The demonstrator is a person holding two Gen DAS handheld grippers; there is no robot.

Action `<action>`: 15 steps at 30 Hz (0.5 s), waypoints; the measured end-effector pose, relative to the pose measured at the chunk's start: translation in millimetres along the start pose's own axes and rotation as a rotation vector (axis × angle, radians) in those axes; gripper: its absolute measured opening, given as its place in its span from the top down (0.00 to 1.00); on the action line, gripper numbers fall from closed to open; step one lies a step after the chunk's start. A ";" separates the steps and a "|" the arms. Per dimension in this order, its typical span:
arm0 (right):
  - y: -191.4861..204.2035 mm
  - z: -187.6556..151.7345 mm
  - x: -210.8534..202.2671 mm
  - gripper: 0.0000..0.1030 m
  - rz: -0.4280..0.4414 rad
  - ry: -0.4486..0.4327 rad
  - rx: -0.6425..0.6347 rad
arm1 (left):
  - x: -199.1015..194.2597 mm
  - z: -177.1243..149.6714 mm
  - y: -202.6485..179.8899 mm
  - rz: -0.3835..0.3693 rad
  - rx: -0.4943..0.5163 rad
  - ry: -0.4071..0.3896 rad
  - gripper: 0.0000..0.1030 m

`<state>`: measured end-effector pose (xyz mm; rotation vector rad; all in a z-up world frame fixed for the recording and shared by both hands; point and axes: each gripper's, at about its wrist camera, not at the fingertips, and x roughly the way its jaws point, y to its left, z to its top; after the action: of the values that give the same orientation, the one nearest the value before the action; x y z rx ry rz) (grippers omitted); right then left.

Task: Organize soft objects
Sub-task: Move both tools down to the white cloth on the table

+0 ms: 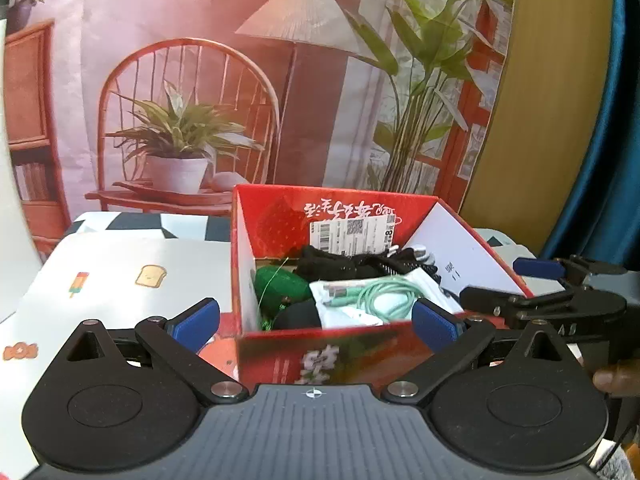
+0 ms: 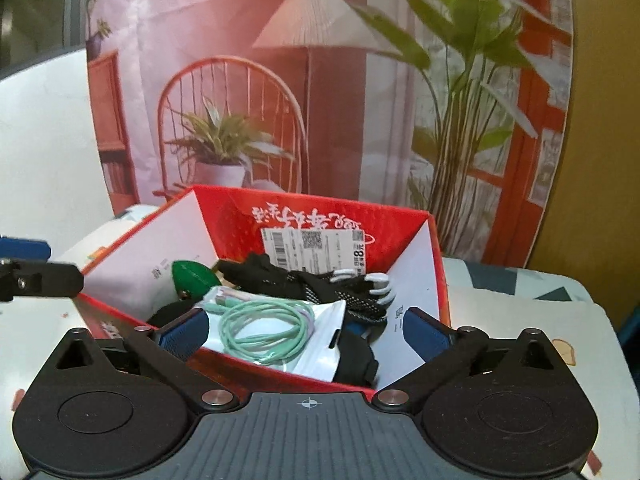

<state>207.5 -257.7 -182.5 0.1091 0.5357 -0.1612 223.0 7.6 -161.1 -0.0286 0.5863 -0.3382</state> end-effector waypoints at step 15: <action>5.4 -45.6 -56.1 0.00 -0.011 -0.132 -0.023 | -32.8 -62.7 -6.3 0.025 -0.042 0.050 0.00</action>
<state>138.2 -238.8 -192.2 0.0725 0.4062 -0.1719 161.2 16.5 -195.0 -0.0535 0.6427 -0.3032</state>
